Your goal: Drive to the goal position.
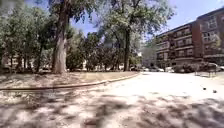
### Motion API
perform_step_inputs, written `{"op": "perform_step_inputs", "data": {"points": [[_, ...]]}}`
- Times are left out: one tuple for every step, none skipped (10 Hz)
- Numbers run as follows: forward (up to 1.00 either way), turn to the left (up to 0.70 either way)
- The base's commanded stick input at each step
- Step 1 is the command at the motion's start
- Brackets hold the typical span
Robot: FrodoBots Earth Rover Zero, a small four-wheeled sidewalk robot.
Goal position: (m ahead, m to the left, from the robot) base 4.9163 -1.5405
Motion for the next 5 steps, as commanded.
{"op": "perform_step_inputs", "data": {"points": [[0.85, -0.34], [0.85, -0.34], [0.85, -0.34], [0.85, -0.34], [0.85, -0.34]]}}
